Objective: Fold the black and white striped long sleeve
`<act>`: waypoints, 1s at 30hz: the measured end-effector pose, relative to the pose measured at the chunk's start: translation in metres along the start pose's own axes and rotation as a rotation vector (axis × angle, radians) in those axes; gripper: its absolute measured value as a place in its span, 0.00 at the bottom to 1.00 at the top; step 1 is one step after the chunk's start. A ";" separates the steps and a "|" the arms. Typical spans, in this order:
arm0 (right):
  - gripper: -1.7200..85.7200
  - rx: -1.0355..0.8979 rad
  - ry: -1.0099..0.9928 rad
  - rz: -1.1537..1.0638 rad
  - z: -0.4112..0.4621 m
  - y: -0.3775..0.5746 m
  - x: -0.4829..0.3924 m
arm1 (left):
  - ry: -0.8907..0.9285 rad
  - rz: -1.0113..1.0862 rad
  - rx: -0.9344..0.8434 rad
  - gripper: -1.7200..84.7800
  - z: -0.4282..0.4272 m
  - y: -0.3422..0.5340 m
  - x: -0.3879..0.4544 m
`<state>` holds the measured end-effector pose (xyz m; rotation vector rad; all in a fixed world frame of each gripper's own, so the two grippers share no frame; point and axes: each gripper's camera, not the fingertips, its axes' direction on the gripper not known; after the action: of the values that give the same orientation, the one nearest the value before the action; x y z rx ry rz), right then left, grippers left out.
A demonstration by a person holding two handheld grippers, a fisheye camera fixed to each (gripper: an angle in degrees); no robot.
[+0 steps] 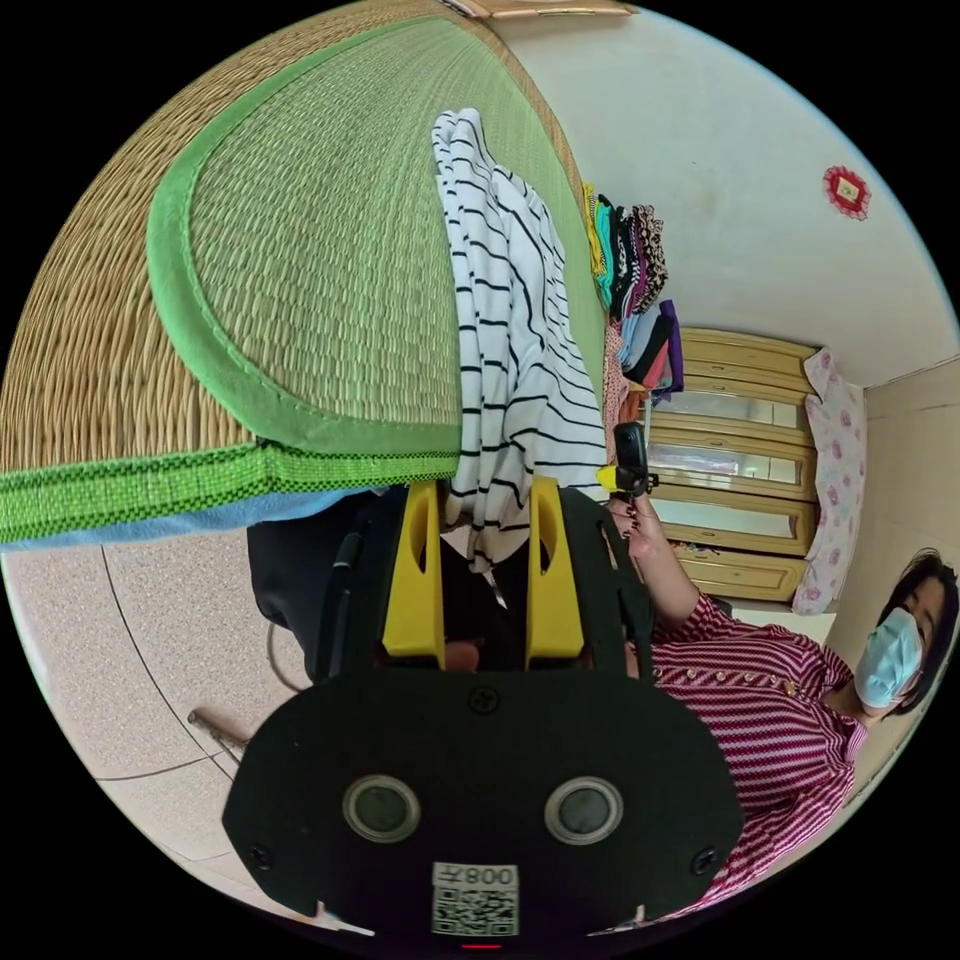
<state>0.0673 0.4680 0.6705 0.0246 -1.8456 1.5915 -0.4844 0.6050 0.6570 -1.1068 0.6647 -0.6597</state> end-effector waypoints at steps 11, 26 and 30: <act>0.09 0.000 -0.010 0.011 0.016 -0.012 -0.003 | 0.091 -0.023 -0.008 0.18 -0.013 0.016 -0.021; 0.08 -0.003 -0.024 0.001 0.041 -0.020 -0.019 | 0.236 0.086 0.030 0.09 -0.027 0.062 0.001; 0.08 -0.008 -0.040 -0.019 0.046 -0.012 -0.029 | 0.262 0.105 0.049 0.09 -0.030 0.082 0.012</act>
<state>0.0724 0.4129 0.6660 0.0708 -1.8766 1.5810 -0.4881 0.6036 0.5693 -0.9417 0.9197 -0.7336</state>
